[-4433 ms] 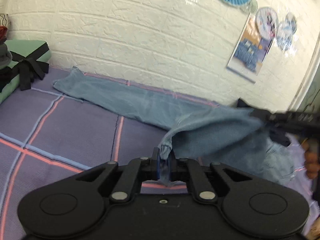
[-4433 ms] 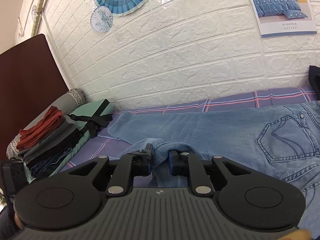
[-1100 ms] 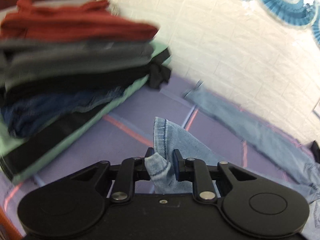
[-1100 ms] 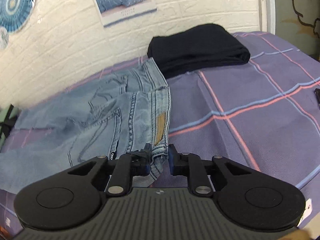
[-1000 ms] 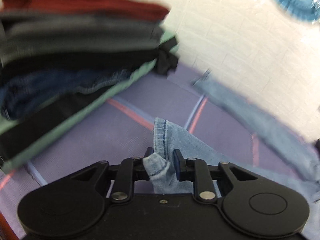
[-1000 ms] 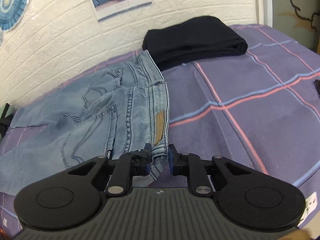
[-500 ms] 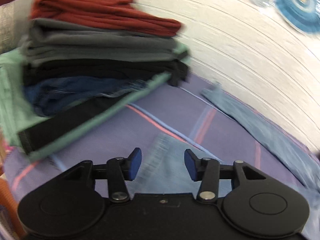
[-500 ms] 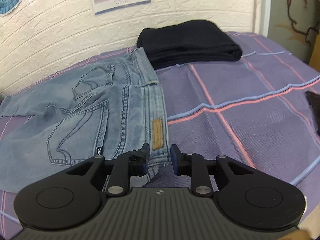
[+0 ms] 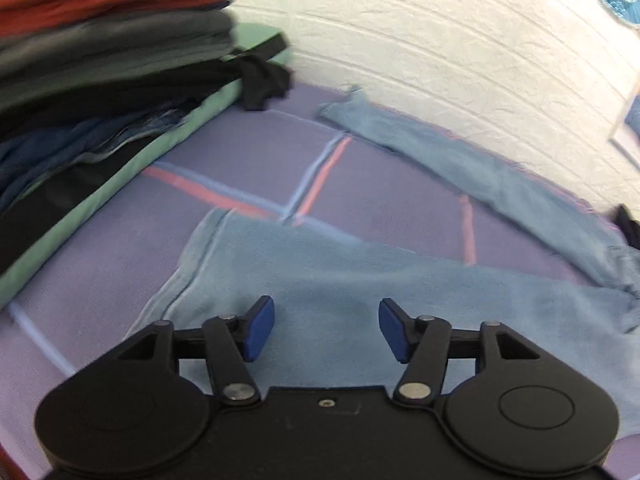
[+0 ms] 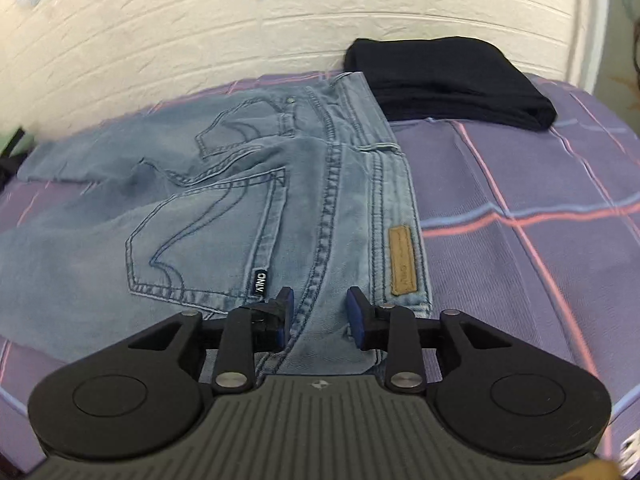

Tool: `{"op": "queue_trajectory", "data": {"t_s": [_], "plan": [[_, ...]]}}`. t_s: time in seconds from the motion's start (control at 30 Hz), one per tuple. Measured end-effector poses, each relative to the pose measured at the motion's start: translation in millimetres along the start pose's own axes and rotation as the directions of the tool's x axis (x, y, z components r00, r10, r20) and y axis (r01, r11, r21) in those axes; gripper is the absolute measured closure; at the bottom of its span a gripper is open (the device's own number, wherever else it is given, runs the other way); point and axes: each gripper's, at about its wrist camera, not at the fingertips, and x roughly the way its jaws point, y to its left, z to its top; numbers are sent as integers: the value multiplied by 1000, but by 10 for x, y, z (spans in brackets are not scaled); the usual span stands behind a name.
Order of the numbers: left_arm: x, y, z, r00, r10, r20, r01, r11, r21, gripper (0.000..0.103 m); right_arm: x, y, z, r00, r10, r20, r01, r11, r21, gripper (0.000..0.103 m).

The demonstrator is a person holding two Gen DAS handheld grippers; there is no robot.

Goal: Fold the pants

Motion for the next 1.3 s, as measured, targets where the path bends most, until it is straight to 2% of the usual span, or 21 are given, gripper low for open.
{"op": "queue_trajectory", "data": {"t_s": [0.03, 0.07, 0.13, 0.27, 0.43, 0.57, 0.77, 0.87, 1.0, 1.13, 1.2, 1.3], "plan": [[-58, -22, 83, 999, -31, 20, 31, 1000, 3, 0, -49, -8, 93, 999, 43, 28, -44, 999, 9, 36], [-87, -66, 186, 998, -51, 38, 51, 999, 3, 0, -92, -19, 204, 996, 74, 55, -75, 997, 18, 19], [-117, -151, 421, 992, -97, 79, 98, 995, -5, 0, -144, -18, 432, 987, 112, 111, -114, 993, 11, 3], [-4, -427, 912, 982, -170, 82, 167, 985, 40, 0, -86, 45, 904, 965, 215, 151, -209, 976, -52, 0], [373, -812, 1382, 983, -171, 72, 165, 983, 86, 0, 242, 241, 1379, 946, 299, 125, -284, 951, -123, 0], [789, -1090, 1640, 985, -164, 45, 157, 977, 141, 0, 651, 391, 1632, 942, 327, 76, -314, 938, -146, 0], [1414, -1334, 1901, 993, -118, -7, 117, 974, 192, 0, 1141, 436, 1839, 953, 303, 25, -294, 940, -174, 0], [1701, -1339, 1984, 997, -71, -29, 76, 973, 219, 0, 1384, 381, 1921, 960, 281, -3, -277, 946, -169, 0], [1952, -1187, 2135, 999, 35, 6, -36, 963, 269, 0, 1582, 198, 2011, 973, 230, -5, -227, 957, -183, 0], [2228, -902, 2308, 992, 129, 6, -127, 970, 209, 0, 1729, -24, 2083, 978, 210, 9, -207, 971, -123, 0], [2346, -774, 2377, 991, 135, -7, -132, 979, 158, 0, 1796, -41, 2093, 967, 254, -2, -252, 960, -125, 0], [2467, -663, 2426, 997, 61, -51, -56, 993, 104, 0, 1894, 66, 2091, 935, 351, -55, -355, 918, -176, 0]]}}
